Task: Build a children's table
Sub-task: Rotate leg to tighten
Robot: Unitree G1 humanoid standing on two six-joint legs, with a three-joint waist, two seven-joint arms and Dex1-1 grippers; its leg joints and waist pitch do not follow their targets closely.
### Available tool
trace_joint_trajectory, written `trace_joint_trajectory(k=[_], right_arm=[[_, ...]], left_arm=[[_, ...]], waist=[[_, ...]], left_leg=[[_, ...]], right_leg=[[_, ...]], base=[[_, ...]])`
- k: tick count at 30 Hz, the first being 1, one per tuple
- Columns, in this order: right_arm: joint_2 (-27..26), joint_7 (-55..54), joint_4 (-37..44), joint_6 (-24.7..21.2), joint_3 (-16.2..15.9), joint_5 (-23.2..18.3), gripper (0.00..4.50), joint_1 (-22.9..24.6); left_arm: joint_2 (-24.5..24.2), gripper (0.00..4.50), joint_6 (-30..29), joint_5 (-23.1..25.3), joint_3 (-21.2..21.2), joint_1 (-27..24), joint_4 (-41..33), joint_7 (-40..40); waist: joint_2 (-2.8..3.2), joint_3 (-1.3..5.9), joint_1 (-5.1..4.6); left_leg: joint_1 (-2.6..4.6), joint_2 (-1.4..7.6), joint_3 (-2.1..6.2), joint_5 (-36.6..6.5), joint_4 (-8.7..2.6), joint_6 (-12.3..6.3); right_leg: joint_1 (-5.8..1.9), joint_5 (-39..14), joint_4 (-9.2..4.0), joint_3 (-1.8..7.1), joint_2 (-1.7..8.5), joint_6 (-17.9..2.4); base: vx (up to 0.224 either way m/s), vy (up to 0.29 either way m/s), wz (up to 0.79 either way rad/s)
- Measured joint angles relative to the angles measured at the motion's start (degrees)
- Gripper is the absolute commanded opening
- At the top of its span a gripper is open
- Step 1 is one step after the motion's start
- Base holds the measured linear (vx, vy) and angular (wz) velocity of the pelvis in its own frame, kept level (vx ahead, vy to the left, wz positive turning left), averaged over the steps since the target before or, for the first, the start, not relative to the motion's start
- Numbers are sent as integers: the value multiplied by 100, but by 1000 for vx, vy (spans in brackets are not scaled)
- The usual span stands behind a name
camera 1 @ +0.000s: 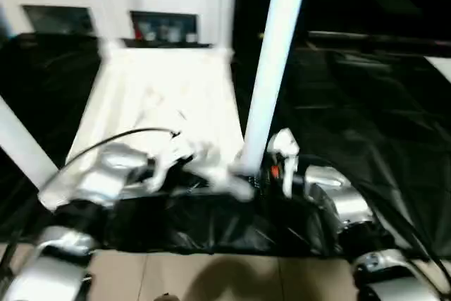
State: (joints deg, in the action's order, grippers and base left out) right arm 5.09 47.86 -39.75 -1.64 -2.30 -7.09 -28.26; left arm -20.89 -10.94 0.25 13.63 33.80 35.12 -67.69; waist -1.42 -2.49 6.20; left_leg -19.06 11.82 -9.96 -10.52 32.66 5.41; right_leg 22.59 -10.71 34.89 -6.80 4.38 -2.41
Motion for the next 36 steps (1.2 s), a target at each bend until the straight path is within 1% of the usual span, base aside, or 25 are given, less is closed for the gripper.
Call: trace_joint_trajectory(k=[1,2,4,5,6,7,8,9,10,12,13,14,15,17,19,21,23,24,26,29,30,31,33,34,36], right_arm=[[-48,-176,-1,26,48,1,253,6],[-238,-665,-53,78,220,6,253,11],[-515,-1402,-159,181,453,14,253,-19],[-599,-1783,-224,277,478,102,253,-70],[-632,-1986,-252,381,476,209,308,-85],[-660,-2120,-276,473,475,266,308,-88],[-702,-2225,-317,568,472,321,322,-87],[-749,-2296,-327,620,470,346,322,-86],[-791,-2366,-339,656,470,362,328,-87],[-805,-2411,-362,704,465,393,358,-87],[-805,-2409,-367,726,446,427,358,-87],[-790,-2338,-371,742,416,437,368,-87],[-751,-2217,-376,758,390,438,388,-87],[-557,-1683,-377,799,227,433,388,-87],[-355,-998,-368,807,45,423,388,-87],[-213,-464,-344,788,-70,352,388,-80],[75,449,-198,643,-287,234,388,-68],[139,710,-159,593,-327,207,388,-64],[355,1378,-50,458,-497,115,388,-64],[557,2186,21,356,-710,51,388,-82],[564,2312,22,339,-726,45,374,-85],[574,2402,21,327,-737,45,374,-89],[634,2697,20,231,-829,41,347,-146],[651,2789,17,208,-863,42,347,-173],[659,2917,17,191,-920,38,330,-197]], left_arm=[[55,0,-51,1,-26,0,-12,87],[199,0,-165,18,-100,1,-16,343],[393,0,-297,90,-161,24,-24,687],[509,0,-381,123,-186,45,-26,872],[580,0,-414,144,-196,48,-40,981],[610,0,-424,150,-194,47,-49,1036],[617,0,-427,152,-195,47,-51,1054],[617,0,-427,153,-198,47,-52,1065],[617,0,-425,153,-199,46,-52,1078],[613,0,-412,158,-192,32,-71,1087],[609,0,-409,167,-192,14,-106,1092],[581,0,-391,168,-190,-24,-161,1056],[547,0,-379,167,-191,-58,-207,1023],[410,0,-305,154,-184,-170,-366,826],[221,0,-227,79,-132,-254,-488,489],[77,0,-128,46,-107,-290,-522,201],[-141,0,11,-69,-78,-328,-523,-206],[-180,0,47,-78,-75,-343,-526,-323],[-323,0,121,-148,-29,-361,-525,-610],[-499,0,219,-178,30,-363,-502,-1037],[-521,0,241,-178,44,-363,-494,-1099],[-546,0,262,-177,56,-363,-490,-1153],[-616,0,319,-195,87,-349,-443,-1359],[-635,0,348,-211,97,-347,-419,-1423],[-682,0,390,-238,134,-330,-383,-1534]], waist=[[1,0,-19],[6,3,-29],[21,7,-52],[34,8,-69],[37,9,-80],[41,10,-89],[48,10,-94],[50,9,-99],[52,8,-100],[52,8,-107],[51,7,-114],[51,7,-126],[43,5,-138],[37,2,-150],[38,2,-121],[39,1,-107],[31,-1,-94],[29,-1,-85],[26,0,-50],[0,-5,40],[0,-6,56],[-1,-6,66],[-23,-7,82],[-29,-8,89],[-32,-9,109]], left_leg=[[0,0,0,-1,-4,0],[0,0,1,-1,-16,1],[-3,-1,0,-1,-25,2],[-4,-2,-1,-1,-29,2],[-6,-3,-1,-2,-32,2],[-7,-4,-2,-2,-35,2],[-6,-4,-2,-2,-38,2],[-7,-4,-2,-2,-39,2],[-7,-4,-2,-2,-39,2],[-8,-4,-2,-2,-33,1],[-9,-4,-3,-2,-33,1],[-9,-4,-4,-2,-35,1],[-10,-4,-5,-3,-37,1],[-17,-1,-5,-3,-42,0],[-19,0,-5,-3,-52,0],[-23,0,-5,-4,-53,-2],[-34,0,-5,-10,-46,-9],[-37,1,-5,-12,-40,-12],[-45,2,-5,-15,-30,-18],[-45,3,-4,-17,-23,-16],[-44,3,-4,-17,-20,-16],[-44,3,-4,-17,-17,-15],[-45,3,-4,-17,-15,-14],[-45,3,-4,-17,-14,-14],[-45,3,-4,-17,-12,-14]], right_leg=[[-1,0,0,0,0,0],[2,0,-4,-1,-1,0],[10,-2,-4,-1,-2,-1],[11,-3,-5,-1,-2,-2],[13,-4,-6,-1,-2,-2],[15,-6,-6,-1,-2,-4],[15,-8,-6,-1,-2,-5],[17,-9,-6,-1,-2,-3],[18,-9,-6,-1,-2,-3],[17,-8,-6,0,-2,-4],[17,-8,-7,1,-2,-4],[19,-8,-8,2,-1,-4],[21,-8,-8,2,-2,-3],[29,-10,-8,1,-5,-4],[32,-12,-5,-2,-6,-20],[34,-11,-4,-2,-6,-28],[36,-11,-5,-3,-5,-30],[36,-11,-5,-3,-5,-30],[38,-10,-5,-4,-4,-30],[37,-10,-4,-4,-4,-31],[35,-10,-2,-4,-3,-31],[35,-10,-1,-4,-1,-31],[34,-11,2,-3,-1,-28],[33,-14,3,-3,0,-22],[33,-17,3,-3,0,-18]], base=[[0,0,0],[0,0,0],[0,0,0],[0,0,0],[0,0,0],[0,0,0],[0,0,0],[0,0,0],[0,0,0],[0,0,0],[0,0,0],[0,0,0],[0,0,0],[0,0,0],[0,0,0],[0,0,0],[0,0,0],[0,0,0],[0,0,0],[0,0,0],[0,0,0],[0,0,0],[0,0,0],[0,0,0],[0,0,0]])
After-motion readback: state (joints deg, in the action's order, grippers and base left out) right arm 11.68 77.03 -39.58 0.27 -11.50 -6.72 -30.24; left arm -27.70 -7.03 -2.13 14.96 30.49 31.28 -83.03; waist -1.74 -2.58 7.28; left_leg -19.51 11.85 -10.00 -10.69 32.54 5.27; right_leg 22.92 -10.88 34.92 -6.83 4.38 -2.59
